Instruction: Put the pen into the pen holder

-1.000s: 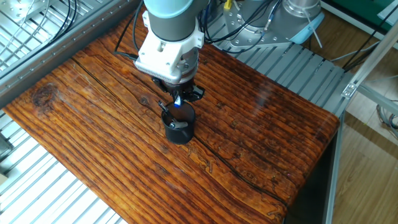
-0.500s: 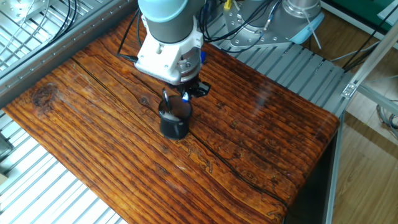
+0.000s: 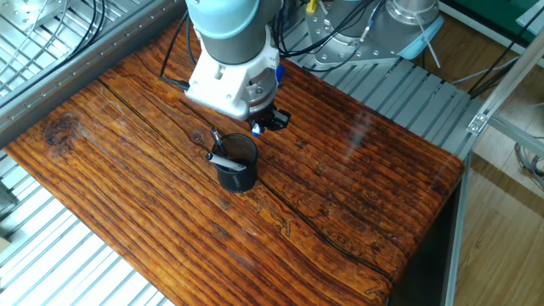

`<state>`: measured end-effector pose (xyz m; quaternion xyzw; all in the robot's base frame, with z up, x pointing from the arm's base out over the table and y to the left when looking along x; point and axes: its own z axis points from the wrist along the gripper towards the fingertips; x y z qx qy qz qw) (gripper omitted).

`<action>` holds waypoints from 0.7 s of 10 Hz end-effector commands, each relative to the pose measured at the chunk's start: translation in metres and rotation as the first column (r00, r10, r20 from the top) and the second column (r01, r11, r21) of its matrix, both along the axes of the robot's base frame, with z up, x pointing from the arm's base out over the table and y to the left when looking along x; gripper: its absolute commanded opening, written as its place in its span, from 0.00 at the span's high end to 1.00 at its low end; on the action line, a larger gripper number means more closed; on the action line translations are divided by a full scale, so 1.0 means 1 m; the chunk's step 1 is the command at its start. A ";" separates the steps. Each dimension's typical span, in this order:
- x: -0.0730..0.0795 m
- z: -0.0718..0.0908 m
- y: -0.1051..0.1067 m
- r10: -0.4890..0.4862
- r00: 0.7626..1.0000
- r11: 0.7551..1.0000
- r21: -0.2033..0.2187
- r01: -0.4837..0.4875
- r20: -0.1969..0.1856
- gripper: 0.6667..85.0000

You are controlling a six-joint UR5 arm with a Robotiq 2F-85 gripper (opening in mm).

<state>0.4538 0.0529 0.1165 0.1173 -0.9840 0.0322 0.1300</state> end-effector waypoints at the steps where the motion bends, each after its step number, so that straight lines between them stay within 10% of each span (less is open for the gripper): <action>1: 0.021 0.030 -0.002 0.002 0.999 1.000 -0.023 -0.003 -0.036 0.99; 7: 0.039 0.005 -0.008 0.029 1.000 1.000 -0.002 -0.029 -0.005 0.99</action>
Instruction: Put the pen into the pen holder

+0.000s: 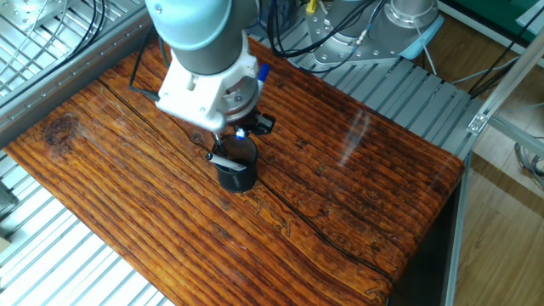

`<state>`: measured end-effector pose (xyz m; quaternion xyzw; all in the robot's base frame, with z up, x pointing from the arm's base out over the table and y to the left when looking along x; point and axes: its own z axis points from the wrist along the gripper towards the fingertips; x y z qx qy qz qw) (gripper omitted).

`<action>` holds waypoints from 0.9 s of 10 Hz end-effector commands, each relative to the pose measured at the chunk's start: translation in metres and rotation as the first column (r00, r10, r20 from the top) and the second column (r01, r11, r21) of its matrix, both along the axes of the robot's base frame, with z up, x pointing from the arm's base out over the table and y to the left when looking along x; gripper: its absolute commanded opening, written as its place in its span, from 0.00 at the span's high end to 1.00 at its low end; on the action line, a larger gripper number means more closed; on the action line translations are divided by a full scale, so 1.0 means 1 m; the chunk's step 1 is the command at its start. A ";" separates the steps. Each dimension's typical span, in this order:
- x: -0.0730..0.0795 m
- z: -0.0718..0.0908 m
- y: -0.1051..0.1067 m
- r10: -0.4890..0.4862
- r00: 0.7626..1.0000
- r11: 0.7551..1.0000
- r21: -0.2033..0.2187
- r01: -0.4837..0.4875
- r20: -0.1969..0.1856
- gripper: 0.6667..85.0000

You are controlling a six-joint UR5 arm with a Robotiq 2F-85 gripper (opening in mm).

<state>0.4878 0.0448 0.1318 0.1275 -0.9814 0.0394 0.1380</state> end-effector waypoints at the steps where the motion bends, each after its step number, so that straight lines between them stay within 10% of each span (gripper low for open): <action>1: 0.007 -0.018 -0.003 0.013 1.000 1.000 -0.001 -0.013 0.017 0.99; 9: 0.026 -0.039 0.006 0.005 0.998 1.000 0.000 -0.005 0.060 0.99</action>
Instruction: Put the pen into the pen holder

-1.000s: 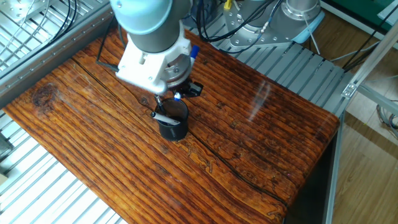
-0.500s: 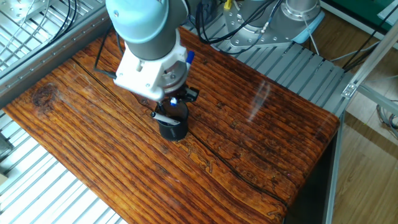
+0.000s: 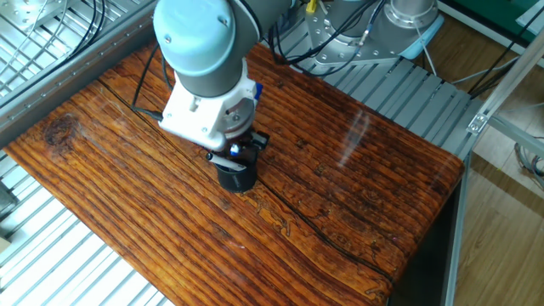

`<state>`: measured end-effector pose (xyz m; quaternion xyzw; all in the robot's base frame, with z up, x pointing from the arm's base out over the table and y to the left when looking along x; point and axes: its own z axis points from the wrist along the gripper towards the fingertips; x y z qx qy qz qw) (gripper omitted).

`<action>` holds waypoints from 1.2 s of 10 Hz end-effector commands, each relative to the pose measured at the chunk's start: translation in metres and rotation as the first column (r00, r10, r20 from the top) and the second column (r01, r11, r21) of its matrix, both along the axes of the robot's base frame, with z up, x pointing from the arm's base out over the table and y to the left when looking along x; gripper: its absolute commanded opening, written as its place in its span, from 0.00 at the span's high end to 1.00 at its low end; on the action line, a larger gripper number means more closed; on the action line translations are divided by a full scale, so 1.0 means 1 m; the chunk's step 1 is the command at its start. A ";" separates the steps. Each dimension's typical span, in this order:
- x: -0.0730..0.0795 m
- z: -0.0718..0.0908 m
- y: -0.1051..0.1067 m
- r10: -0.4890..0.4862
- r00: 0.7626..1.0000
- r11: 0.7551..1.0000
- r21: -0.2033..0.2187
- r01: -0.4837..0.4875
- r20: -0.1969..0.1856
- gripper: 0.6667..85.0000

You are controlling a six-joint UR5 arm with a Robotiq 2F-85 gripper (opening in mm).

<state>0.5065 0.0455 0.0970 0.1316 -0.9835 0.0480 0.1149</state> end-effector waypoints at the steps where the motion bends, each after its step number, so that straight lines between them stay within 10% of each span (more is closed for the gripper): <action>1: 0.010 -0.008 0.006 -0.005 1.000 1.000 0.012 0.005 0.021 0.99; 8: 0.026 -0.022 0.021 -0.015 0.997 0.998 0.069 0.010 0.071 0.99; 12: 0.036 -0.023 0.027 -0.033 0.994 0.996 0.091 0.024 0.105 0.75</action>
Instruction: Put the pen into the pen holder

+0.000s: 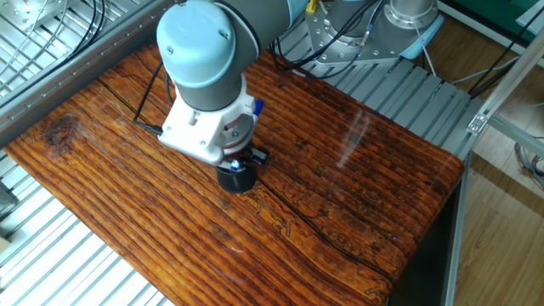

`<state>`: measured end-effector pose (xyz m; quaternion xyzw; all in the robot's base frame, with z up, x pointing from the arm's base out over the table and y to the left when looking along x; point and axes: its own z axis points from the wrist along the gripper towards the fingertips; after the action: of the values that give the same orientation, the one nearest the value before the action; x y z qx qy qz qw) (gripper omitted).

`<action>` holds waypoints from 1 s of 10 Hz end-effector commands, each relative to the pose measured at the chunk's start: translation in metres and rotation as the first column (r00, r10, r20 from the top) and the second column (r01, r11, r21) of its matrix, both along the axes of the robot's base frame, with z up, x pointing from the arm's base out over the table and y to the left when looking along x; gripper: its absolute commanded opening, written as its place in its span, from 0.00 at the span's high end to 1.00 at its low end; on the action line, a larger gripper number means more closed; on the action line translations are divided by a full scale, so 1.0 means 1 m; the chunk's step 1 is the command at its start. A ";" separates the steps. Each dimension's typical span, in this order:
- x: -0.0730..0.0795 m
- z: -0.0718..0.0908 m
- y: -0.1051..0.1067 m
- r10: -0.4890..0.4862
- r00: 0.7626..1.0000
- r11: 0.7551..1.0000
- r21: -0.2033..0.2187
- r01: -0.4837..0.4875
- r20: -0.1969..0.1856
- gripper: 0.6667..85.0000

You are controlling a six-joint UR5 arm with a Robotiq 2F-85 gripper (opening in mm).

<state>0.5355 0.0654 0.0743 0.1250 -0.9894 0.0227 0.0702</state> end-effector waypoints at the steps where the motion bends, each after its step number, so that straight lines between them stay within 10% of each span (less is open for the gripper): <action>1: 0.008 -0.001 0.010 -0.011 1.000 0.999 0.042 0.010 0.026 0.66; 10: 0.022 0.001 0.018 0.038 0.997 0.996 0.075 -0.043 0.068 0.40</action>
<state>0.5539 0.0774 0.0741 0.1457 -0.9886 0.0010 0.0365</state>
